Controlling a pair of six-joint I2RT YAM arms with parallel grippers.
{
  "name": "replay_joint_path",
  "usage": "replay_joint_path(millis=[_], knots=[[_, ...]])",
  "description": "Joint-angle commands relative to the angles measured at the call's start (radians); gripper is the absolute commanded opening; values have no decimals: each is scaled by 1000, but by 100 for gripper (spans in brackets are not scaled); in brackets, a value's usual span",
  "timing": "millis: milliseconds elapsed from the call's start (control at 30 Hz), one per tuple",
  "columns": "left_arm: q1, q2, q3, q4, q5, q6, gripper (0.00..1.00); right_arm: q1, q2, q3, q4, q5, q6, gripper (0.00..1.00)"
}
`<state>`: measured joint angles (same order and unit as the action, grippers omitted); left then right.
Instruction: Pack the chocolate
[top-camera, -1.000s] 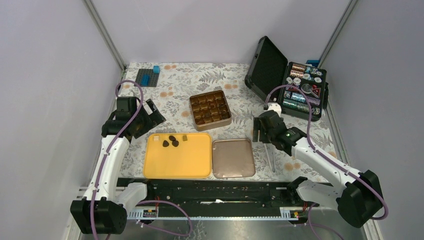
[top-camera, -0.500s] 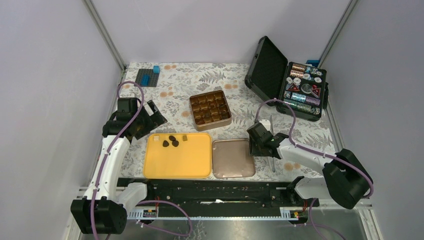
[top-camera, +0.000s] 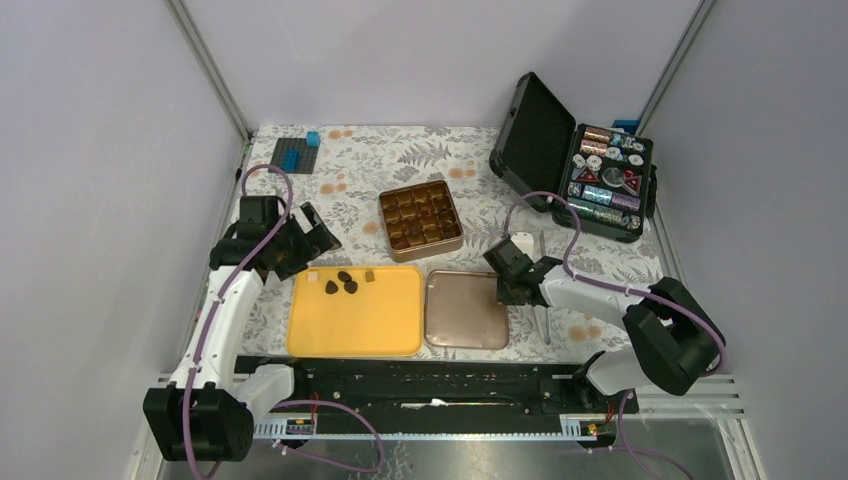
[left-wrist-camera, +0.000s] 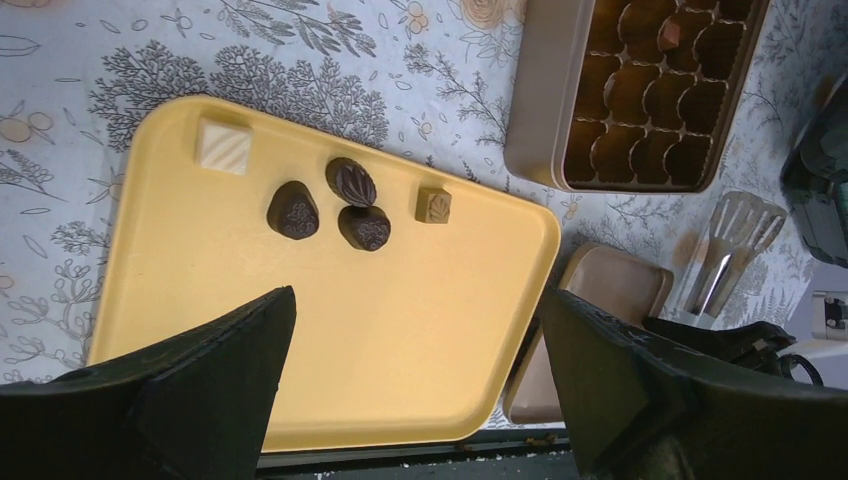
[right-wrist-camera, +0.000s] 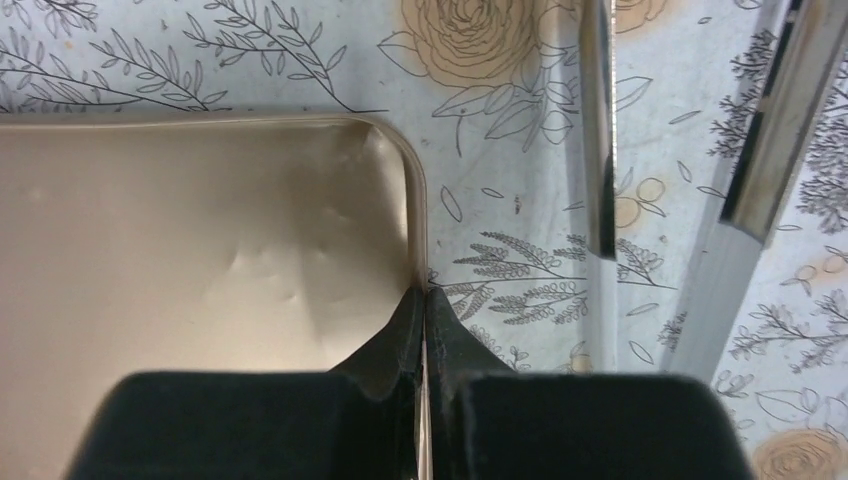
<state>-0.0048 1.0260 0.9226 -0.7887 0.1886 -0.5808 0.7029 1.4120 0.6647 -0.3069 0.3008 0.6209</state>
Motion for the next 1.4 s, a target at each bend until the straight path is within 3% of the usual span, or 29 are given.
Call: replay_joint_path(millis=[0, 233, 500, 767, 1033, 1367], knots=[[-10, 6, 15, 64, 71, -1, 99, 9, -30, 71, -111, 81, 18, 0], [-239, 3, 18, 146, 110, -34, 99, 9, -230, 146, -178, 137, -12, 0], [-465, 49, -2, 337, 247, -73, 98, 8, -300, 248, -200, 70, -26, 0], [-562, 124, -31, 461, 302, -149, 92, 8, -295, 264, -140, -22, -20, 0], [-635, 166, -86, 630, 300, -245, 64, 8, -297, 257, -103, -61, -10, 0], [-640, 147, -150, 779, 336, -352, 34, 8, -296, 238, -88, -71, -5, 0]])
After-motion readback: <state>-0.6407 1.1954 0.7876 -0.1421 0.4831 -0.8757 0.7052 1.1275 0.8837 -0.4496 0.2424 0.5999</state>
